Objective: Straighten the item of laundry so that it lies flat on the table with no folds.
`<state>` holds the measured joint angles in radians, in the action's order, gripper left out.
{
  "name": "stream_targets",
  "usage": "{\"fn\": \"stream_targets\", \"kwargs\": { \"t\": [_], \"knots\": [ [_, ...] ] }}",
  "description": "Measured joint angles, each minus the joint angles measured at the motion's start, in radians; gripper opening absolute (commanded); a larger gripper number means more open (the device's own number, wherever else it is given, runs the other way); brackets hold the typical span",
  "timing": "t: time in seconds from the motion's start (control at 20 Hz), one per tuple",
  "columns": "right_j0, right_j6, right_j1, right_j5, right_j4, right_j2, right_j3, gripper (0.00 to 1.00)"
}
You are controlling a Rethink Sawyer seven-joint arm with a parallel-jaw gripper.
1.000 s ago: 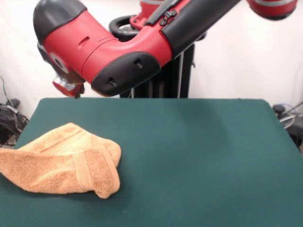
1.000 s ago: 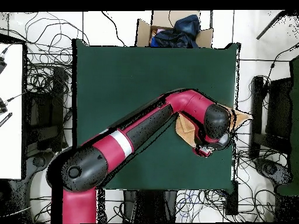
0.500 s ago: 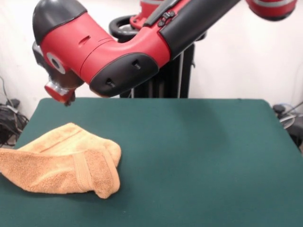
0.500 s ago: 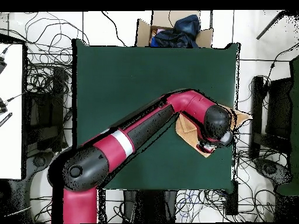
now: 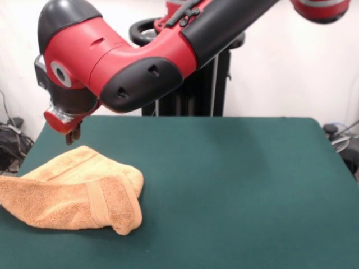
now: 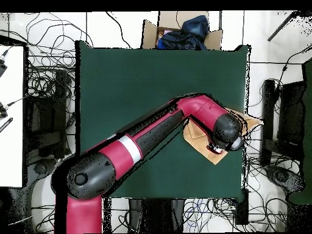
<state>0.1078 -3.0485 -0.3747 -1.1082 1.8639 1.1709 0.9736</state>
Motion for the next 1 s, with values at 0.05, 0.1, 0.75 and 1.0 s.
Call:
{"fn": "stream_targets", "kwargs": {
  "t": [0.05,0.1,0.75,1.0],
  "knots": [
    [-0.001,0.000,0.004,0.006,-0.010,-0.002,0.000,0.00],
    [-0.002,0.000,0.007,0.011,-0.017,-0.003,0.000,0.00],
    [-0.025,0.000,0.061,0.040,-0.130,-0.020,-0.001,0.00],
    [-0.044,0.000,0.065,0.040,-0.159,-0.026,-0.007,0.00]
  ]
}}
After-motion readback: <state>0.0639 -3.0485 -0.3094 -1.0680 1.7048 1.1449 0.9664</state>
